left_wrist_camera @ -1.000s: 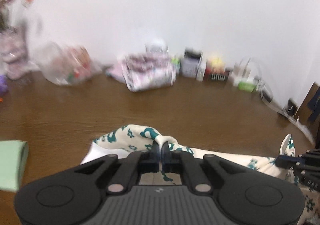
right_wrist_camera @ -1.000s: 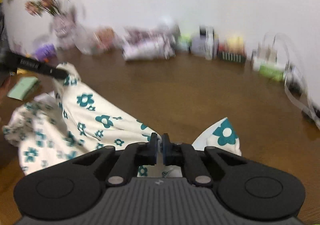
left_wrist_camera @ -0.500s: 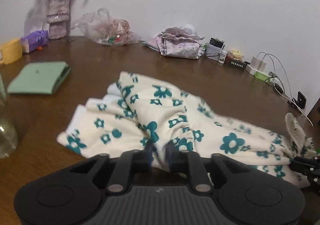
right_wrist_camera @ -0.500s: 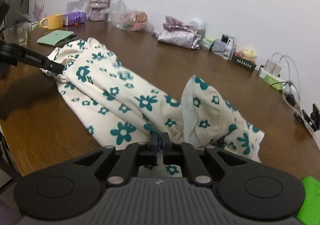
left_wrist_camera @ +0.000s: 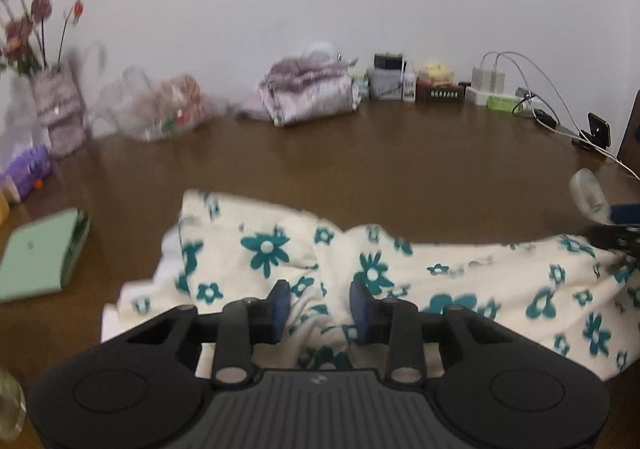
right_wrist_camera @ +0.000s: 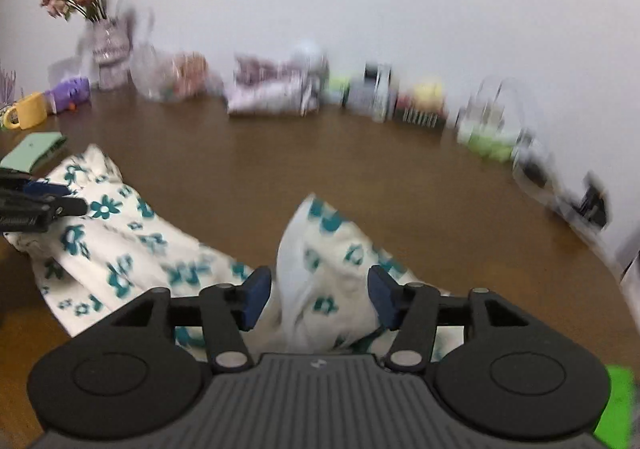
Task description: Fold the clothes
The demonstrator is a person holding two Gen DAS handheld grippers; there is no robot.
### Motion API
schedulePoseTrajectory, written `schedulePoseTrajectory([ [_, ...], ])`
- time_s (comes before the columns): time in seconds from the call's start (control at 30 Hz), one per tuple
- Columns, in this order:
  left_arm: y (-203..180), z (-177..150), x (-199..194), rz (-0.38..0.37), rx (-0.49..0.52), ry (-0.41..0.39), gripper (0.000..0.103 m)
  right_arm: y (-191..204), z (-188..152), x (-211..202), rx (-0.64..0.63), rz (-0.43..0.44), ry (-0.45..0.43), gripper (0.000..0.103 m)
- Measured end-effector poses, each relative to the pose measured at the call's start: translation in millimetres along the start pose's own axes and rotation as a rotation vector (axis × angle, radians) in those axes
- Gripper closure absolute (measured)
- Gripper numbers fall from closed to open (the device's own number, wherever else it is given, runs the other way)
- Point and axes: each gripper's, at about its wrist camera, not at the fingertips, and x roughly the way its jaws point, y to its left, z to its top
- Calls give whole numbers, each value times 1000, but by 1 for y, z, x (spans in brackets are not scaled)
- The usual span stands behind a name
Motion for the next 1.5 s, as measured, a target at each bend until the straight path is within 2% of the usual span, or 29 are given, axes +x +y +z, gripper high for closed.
schedulePoseTrajectory([
  [0.03, 3, -4, 0, 4, -14, 1, 71, -1, 0, 10, 10, -1, 21, 96],
  [0.13, 9, -15, -3, 27, -56, 4, 72, -6, 15, 24, 75, 19, -13, 98],
  [0.17, 7, -18, -9, 61, -64, 8, 72, -5, 22, 25, 88, 27, -41, 98],
  [0.27, 8, -22, -22, 167, -106, 14, 76, -1, 37, -6, 79, 53, -216, 99],
  [0.33, 12, -28, -28, 222, -141, 7, 76, -6, 32, -29, 88, 24, -304, 99],
  [0.4, 15, -33, -32, 246, -179, -12, 75, -25, 15, -35, 148, -32, -283, 98],
  [0.43, 16, -35, -34, 256, -191, -20, 75, -35, 6, -34, 185, -47, -247, 96],
  [0.5, 11, -34, -34, 270, -161, -24, 76, -58, -14, -22, 274, -52, -120, 96],
  [0.53, 8, -33, -34, 273, -140, -25, 76, -66, -20, -21, 304, -56, -93, 96],
  [0.6, 5, -31, -33, 263, -101, -21, 76, -74, -24, -31, 330, -69, -119, 94],
  [0.67, 7, -30, -31, 249, -88, -18, 74, -74, -14, -40, 343, -44, -169, 75],
  [0.7, 9, -31, -31, 242, -89, -17, 74, -69, -5, -42, 341, -11, -195, 47],
  [0.73, 10, -33, -31, 236, -89, -18, 74, -63, 6, -40, 326, 23, -211, 31],
  [0.8, 10, -36, -32, 230, -93, -24, 73, -49, 26, -19, 297, 77, -191, 30],
  [0.87, 11, -38, -33, 226, -97, -30, 73, -46, 43, 12, 341, 123, -113, 42],
  [0.93, 12, -39, -34, 223, -112, -33, 73, -45, 56, 43, 398, 157, -27, 89],
  [0.97, 12, -39, -34, 221, -120, -34, 73, -45, 58, 57, 412, 153, 3, 97],
  [1.03, 13, -40, -34, 216, -124, -35, 73, -43, 58, 60, 413, 159, 9, 100],
  [1.13, 14, -40, -34, 211, -115, -37, 72, -39, 45, 5, 314, 119, -98, 101],
  [1.17, 13, -41, -34, 210, -109, -38, 72, -40, 38, -9, 294, 109, -109, 101],
  [1.27, 10, -41, -32, 214, -93, -44, 71, -48, 11, -25, 294, 100, -48, 101],
  [1.37, 4, -41, -32, 224, -78, -47, 71, -48, -19, -13, 312, 71, 42, 101],
  [1.43, 5, -41, -35, 215, -82, -45, 69, -46, -30, -16, 299, 52, 47, 101],
  [1.5, 10, -41, -39, 200, -104, -47, 63, -46, -32, -26, 295, 43, 43, 98],
])
